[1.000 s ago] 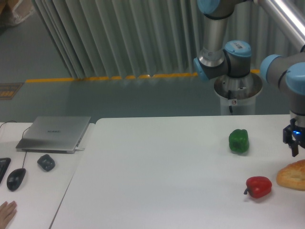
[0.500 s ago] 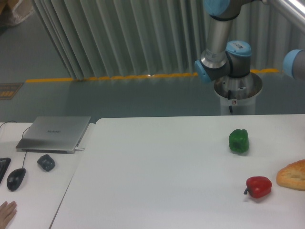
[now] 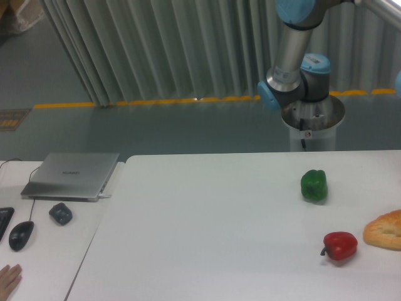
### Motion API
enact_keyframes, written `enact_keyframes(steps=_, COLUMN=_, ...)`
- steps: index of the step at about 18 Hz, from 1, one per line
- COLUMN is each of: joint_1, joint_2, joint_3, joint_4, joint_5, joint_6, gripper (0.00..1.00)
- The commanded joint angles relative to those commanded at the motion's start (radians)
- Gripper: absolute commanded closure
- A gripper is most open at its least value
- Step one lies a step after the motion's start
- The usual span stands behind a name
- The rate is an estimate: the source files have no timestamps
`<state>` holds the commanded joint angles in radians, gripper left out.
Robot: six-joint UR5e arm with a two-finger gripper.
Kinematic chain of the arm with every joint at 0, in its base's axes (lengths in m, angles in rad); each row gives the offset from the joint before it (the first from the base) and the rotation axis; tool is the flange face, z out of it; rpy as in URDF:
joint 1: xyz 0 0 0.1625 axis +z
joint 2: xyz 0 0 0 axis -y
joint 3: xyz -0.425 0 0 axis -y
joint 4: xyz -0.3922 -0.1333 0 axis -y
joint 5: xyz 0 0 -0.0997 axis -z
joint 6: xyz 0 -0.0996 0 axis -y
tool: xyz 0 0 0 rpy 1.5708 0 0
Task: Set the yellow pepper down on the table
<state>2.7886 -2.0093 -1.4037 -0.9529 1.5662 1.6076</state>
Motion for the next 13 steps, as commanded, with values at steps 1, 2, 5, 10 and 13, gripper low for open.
enact_keyframes(steps=1, joint_1=0.006, joint_2=-0.028, joint_3=0.003, joint_4=0.011, joint_5=0.0, joint_6=0.002, gripper=0.0)
enact_keyframes(steps=2, joint_1=0.006, joint_2=-0.041, joint_3=0.008, joint_4=0.029, joint_5=0.0, joint_6=0.0, gripper=0.0)
enact_keyframes(steps=5, joint_1=0.005, joint_2=-0.062, joint_3=0.038, joint_4=0.045, joint_5=-0.003, joint_6=-0.041, gripper=0.0)
enact_keyframes(steps=10, joint_1=0.006, joint_2=-0.072, joint_3=0.046, joint_4=0.045, joint_5=-0.08, joint_6=-0.094, gripper=0.0)
enact_keyframes(steps=13, joint_1=0.005, joint_2=-0.094, joint_3=0.072, joint_4=0.048, joint_5=-0.069, joint_6=-0.081, gripper=0.0)
